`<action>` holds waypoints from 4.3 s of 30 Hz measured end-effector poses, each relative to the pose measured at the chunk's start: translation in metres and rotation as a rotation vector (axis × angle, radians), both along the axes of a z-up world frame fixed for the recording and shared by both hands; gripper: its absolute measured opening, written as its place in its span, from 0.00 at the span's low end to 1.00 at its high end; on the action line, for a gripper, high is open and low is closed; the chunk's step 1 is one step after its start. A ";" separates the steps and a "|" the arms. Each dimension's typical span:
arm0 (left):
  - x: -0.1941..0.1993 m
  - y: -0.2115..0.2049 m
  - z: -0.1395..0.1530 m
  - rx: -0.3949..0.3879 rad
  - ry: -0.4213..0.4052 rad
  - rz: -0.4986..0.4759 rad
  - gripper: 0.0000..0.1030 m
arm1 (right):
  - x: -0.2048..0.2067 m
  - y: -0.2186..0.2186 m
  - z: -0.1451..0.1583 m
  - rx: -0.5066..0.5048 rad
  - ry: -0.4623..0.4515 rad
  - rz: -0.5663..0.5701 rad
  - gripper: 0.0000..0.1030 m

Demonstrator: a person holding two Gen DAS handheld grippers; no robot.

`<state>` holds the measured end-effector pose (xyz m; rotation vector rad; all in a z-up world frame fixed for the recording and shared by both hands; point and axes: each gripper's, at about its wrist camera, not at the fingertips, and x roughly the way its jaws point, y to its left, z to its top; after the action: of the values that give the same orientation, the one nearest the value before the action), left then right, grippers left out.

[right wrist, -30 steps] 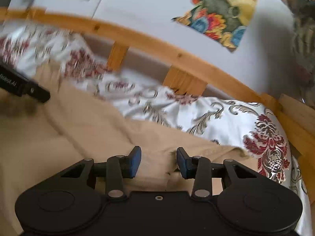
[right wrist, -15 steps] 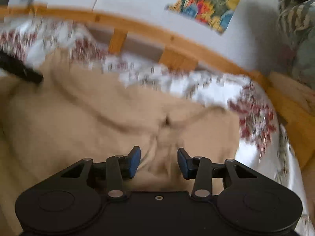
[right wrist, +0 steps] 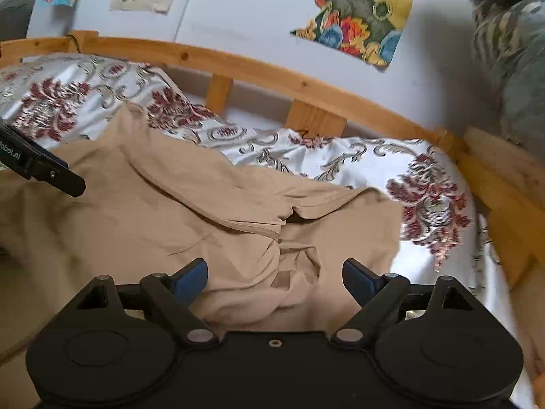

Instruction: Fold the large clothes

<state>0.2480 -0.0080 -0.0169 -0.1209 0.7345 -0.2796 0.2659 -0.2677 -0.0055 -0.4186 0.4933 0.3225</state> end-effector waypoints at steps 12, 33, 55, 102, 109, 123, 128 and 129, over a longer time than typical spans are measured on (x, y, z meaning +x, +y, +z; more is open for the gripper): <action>-0.141 -0.043 0.026 0.149 -0.113 -0.167 0.99 | -0.146 0.009 0.036 0.014 0.060 -0.073 0.99; -0.180 -0.078 -0.029 0.287 0.054 -0.426 0.99 | -0.188 0.016 -0.013 -0.030 0.142 0.074 0.99; -0.167 0.033 -0.002 0.365 0.075 -0.015 0.05 | -0.171 -0.029 -0.019 -0.096 0.285 -0.190 0.67; 0.021 0.085 -0.003 0.361 0.343 0.050 0.20 | -0.154 -0.058 0.026 0.268 0.244 0.085 0.84; -0.002 0.104 0.025 0.347 0.234 0.101 0.74 | -0.148 -0.053 0.013 0.249 0.129 -0.064 0.23; -0.120 0.174 0.043 0.059 0.057 0.117 0.98 | -0.105 -0.162 -0.006 0.742 0.189 -0.468 0.15; -0.141 0.197 0.052 -0.073 0.002 0.156 0.98 | -0.107 -0.154 -0.009 0.692 0.198 -0.448 0.15; -0.141 0.199 0.055 -0.088 -0.004 0.164 0.98 | -0.107 -0.152 -0.009 0.681 0.196 -0.441 0.15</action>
<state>0.1065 0.1912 0.0382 -0.2631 0.7042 -0.1558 0.1590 -0.4195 -0.0143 0.3862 0.6161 0.0885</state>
